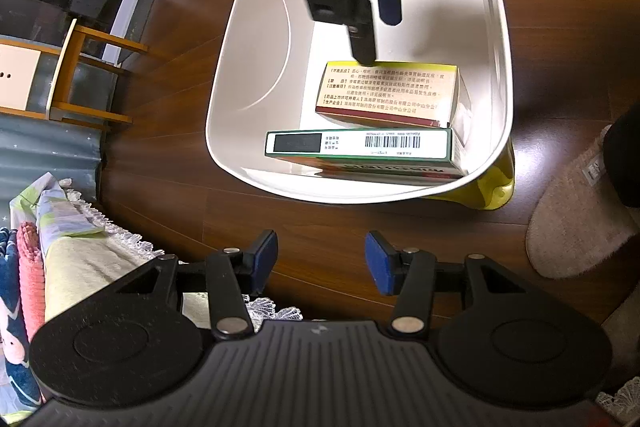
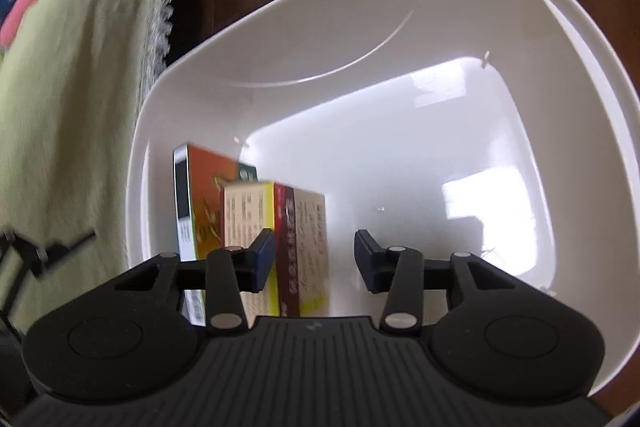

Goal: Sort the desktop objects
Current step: 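Lower the tan box into the white bin and open the right gripper, then withdraw both tools up out of the bin toward the sofa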

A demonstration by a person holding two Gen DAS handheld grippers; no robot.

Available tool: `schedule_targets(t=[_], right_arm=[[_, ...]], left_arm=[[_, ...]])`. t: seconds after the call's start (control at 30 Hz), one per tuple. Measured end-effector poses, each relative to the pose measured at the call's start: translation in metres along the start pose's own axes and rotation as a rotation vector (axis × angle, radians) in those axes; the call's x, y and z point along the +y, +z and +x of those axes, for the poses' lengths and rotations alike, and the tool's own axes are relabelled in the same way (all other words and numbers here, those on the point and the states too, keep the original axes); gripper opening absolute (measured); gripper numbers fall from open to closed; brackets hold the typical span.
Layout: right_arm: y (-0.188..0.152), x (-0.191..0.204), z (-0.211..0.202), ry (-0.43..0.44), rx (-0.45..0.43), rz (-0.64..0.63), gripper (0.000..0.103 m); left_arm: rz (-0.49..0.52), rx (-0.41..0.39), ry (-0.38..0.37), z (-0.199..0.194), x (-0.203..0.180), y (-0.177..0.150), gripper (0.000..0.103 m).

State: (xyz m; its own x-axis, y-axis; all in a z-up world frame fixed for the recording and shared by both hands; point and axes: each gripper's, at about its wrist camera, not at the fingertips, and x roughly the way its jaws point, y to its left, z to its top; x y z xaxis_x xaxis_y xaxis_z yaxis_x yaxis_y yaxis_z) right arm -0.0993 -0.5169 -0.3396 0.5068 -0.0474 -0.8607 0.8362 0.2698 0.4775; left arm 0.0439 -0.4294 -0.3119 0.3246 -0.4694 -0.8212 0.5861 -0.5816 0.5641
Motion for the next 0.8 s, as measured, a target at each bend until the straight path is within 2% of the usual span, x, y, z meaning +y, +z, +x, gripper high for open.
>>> schedule_targets(t=[0.17, 0.2, 0.3, 0.47, 0.63, 0.7, 0.8], right_arm=[[0.002, -0.003, 0.005, 0.013, -0.003, 0.054, 0.037], [0.003, -0.001, 0.005, 0.006, -0.01, 0.052, 0.032], [0.009, 0.0, -0.002, -0.005, -0.077, 0.104, 0.028], [0.014, 0.001, 0.015, -0.071, -0.026, 0.09, 0.028], [0.015, -0.005, 0.042, -0.02, 0.042, 0.141, 0.028], [0.012, -0.008, 0.044, -0.008, 0.082, 0.122, 0.028], [0.01, -0.005, 0.044, -0.002, 0.086, 0.088, 0.028]], left_arm=[[-0.001, 0.004, -0.005, 0.001, -0.001, -0.001, 0.055], [-0.001, 0.004, -0.006, 0.001, -0.001, -0.001, 0.055], [-0.001, 0.003, -0.006, 0.0, -0.001, -0.001, 0.055], [-0.003, 0.004, -0.006, 0.0, -0.002, -0.001, 0.055], [-0.006, 0.004, -0.006, -0.001, -0.002, 0.0, 0.055], [-0.008, 0.004, -0.009, -0.001, -0.001, -0.001, 0.055], [-0.009, 0.003, -0.011, -0.002, -0.001, -0.002, 0.055]])
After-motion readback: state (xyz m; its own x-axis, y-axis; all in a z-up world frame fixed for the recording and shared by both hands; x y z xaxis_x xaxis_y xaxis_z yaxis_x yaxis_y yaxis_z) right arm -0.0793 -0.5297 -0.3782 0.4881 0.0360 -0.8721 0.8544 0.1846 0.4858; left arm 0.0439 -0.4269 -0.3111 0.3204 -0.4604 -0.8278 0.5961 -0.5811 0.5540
